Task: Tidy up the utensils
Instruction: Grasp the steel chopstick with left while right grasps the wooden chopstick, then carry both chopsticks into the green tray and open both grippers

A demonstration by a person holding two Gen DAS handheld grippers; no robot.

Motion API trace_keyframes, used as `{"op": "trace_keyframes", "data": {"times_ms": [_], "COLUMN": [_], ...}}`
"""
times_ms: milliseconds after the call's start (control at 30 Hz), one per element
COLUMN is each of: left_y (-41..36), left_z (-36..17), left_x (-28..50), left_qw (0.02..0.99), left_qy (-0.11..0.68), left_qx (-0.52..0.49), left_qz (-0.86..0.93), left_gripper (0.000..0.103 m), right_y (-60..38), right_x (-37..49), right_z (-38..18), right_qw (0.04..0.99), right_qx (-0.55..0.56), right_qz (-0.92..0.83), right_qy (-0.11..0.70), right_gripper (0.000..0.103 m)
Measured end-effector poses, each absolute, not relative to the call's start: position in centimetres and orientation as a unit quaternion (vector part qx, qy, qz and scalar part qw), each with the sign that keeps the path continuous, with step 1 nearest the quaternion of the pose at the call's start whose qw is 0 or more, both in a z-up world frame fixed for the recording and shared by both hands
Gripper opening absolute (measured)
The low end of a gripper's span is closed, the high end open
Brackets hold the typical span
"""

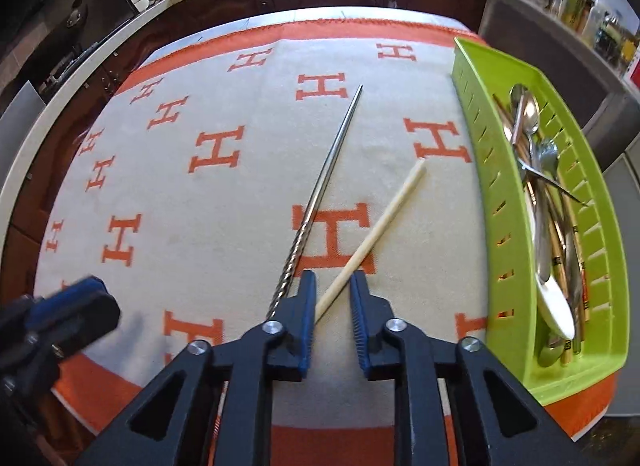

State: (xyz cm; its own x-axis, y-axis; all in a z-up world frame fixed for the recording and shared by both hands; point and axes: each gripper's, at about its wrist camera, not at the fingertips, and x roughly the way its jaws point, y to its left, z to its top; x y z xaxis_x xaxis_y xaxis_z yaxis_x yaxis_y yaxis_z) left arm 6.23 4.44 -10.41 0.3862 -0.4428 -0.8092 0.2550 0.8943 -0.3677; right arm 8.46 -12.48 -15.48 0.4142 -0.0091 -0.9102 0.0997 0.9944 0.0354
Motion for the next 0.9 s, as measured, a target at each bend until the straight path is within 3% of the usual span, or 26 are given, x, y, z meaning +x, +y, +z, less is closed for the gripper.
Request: {"op": "trace_keyframes", "data": {"times_ms": [100, 633, 900], "left_y": [4.2, -3.6, -6.6], "left_z": [-9.8, -12.1, -13.9], "left_x": [6.8, 12.1, 13.8], "left_qw": [0.832, 0.799, 0.798], "left_qy": [0.504, 0.55, 0.564], "left_qx": [-0.094, -0.083, -0.062], "left_qz": [-0.213, -0.23, -0.2], "left_gripper": [0.02, 0.02, 0.02], "right_y": [-13.8, -23.0, -29.3], "right_x": [8.6, 6.8, 6.5], "right_z": [-15.4, -7.9, -4.1], "right_qw": [0.838, 0.856, 0.878], "right_qx": [0.081, 0.24, 0.227], "right_qz": [-0.029, 0.011, -0.02], "right_qy": [0.54, 0.458, 0.421], "right_gripper": [0.005, 0.005, 0.005]}}
